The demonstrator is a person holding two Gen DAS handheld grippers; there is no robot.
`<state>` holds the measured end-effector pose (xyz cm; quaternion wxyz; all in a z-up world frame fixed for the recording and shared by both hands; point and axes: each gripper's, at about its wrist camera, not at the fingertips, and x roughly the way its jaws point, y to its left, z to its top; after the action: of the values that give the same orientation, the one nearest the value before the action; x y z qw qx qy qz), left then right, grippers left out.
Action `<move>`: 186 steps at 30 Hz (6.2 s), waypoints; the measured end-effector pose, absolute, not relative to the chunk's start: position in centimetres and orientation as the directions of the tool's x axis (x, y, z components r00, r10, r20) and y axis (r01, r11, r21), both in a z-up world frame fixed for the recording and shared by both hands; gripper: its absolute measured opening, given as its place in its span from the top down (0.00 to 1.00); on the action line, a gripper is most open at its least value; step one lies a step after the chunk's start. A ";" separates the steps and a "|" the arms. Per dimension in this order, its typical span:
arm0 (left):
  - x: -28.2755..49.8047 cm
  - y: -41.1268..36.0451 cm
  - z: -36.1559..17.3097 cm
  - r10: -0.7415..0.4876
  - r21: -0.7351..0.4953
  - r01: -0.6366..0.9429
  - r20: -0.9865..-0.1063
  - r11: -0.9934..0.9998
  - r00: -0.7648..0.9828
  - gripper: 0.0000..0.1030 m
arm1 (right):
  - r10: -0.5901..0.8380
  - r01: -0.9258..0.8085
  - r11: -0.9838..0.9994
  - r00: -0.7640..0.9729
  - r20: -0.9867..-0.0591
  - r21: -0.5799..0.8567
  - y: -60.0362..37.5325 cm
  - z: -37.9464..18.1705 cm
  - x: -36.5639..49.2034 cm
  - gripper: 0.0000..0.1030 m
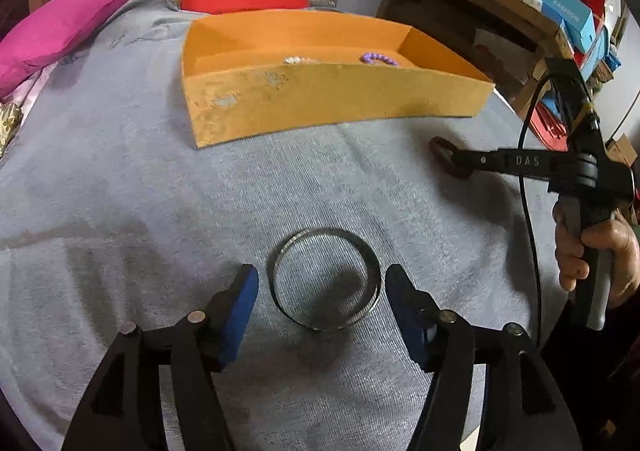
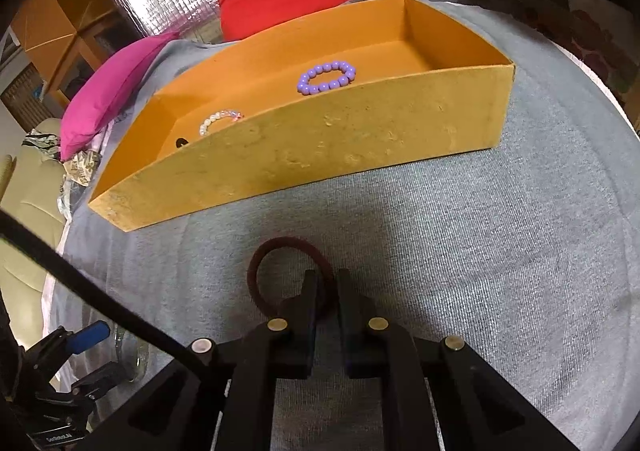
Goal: Organize jewelry
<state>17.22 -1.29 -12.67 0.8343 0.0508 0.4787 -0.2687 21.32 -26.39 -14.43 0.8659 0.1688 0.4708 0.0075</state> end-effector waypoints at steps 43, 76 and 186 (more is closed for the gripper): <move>17.2 -4.0 -10.5 -0.380 -0.105 0.485 -0.769 0.868 0.514 0.40 | 0.223 0.034 0.937 0.706 -0.672 0.346 -25.9 -10.6 18.7 0.92; 16.7 -3.4 -11.1 -0.348 -0.084 0.468 -0.785 0.880 0.513 0.40 | 0.055 0.033 0.995 0.636 -0.770 0.099 -23.6 -12.9 20.0 0.94; 10.4 -0.3 5.9 0.050 0.082 -0.001 -0.598 0.997 0.800 0.17 | 0.054 0.085 0.981 0.748 -0.661 0.177 -24.4 3.4 9.9 0.48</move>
<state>10.38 -0.26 5.95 0.9478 0.0390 0.3161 0.0134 9.95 -24.40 3.38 0.9297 0.0982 0.3549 -0.0083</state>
